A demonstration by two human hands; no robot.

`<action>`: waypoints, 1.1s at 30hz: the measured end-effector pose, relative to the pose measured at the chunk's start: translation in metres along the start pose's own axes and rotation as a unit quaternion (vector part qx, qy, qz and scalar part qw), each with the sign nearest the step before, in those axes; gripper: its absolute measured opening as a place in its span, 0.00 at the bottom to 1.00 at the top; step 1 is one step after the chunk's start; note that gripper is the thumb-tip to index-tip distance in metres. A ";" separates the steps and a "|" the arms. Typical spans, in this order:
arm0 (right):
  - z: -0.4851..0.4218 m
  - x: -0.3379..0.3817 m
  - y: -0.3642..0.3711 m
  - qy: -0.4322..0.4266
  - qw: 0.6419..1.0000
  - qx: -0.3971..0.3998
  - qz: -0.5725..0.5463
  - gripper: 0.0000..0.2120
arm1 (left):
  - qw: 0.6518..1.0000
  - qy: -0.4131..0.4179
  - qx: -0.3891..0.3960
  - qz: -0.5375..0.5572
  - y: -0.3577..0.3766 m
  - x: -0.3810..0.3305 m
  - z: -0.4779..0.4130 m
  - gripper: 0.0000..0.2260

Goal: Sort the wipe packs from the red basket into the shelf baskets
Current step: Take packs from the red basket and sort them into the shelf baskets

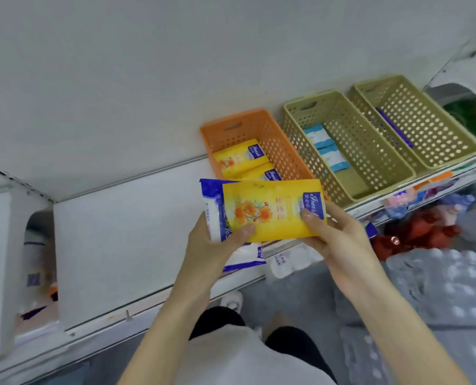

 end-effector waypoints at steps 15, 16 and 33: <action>-0.100 -0.001 0.020 -0.088 0.855 0.090 0.504 0.07 | 0.966 -0.004 -0.244 0.081 -0.022 0.043 -0.031 0.19; -0.106 -0.004 0.021 -0.058 0.854 0.106 0.505 0.07 | 0.964 -0.002 -0.255 0.081 -0.019 0.044 -0.033 0.19; -0.131 -0.007 0.051 -0.001 0.514 0.224 0.828 0.18 | 0.959 -0.007 -0.276 0.065 -0.014 0.048 -0.047 0.21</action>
Point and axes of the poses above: each hand's wrist, its own z-axis away from the middle knuckle, its own y-axis out of the palm, x = y × z, the point moved 7 cm from there along -z, towards the middle knuckle
